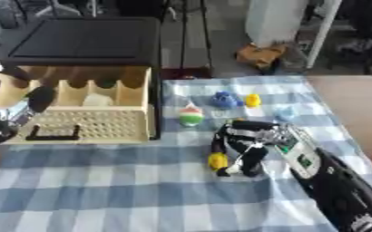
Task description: Pick up objects from table and place into drawer.
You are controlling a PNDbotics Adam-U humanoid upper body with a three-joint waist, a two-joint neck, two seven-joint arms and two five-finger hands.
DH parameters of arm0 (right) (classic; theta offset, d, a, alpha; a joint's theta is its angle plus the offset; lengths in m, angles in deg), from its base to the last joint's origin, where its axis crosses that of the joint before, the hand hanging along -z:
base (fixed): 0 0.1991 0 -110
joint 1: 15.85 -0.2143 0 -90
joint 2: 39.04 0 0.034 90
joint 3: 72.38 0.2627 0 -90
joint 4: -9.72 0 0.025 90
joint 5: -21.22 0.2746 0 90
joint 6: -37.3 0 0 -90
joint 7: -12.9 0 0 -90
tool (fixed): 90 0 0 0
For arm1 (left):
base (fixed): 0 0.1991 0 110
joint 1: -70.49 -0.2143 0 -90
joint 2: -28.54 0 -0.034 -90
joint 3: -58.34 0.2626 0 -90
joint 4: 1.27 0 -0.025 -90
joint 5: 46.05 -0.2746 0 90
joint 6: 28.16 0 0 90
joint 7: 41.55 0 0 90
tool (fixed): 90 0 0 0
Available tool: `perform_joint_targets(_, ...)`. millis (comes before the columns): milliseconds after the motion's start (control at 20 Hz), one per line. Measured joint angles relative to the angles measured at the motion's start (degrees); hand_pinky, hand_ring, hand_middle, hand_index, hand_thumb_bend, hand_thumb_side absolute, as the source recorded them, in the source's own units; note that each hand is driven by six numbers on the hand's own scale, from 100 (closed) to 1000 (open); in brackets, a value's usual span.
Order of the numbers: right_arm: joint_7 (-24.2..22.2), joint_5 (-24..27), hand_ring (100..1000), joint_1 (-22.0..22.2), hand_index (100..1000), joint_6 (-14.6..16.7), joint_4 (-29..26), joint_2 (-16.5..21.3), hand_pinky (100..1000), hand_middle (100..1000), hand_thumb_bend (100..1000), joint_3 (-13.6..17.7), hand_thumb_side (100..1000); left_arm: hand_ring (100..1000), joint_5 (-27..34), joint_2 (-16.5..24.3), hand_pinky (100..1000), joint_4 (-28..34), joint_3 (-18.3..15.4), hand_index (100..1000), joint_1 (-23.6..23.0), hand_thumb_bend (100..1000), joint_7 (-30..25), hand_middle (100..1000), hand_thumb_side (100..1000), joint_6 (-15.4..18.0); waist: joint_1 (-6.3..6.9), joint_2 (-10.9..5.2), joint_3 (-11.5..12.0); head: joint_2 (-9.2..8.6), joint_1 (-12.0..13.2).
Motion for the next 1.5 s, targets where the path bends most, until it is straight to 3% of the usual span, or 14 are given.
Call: perform_joint_targets(1500,1.2,-3.6,259,0.0,695,1.2,1.8,-0.7,177,471,421,0.0,199,100,0.1,0.0,100,0.0,0.0,673,0.1,672,0.1,100,1000,0.2,0.00,0.04,0.2,0.00,0.0)
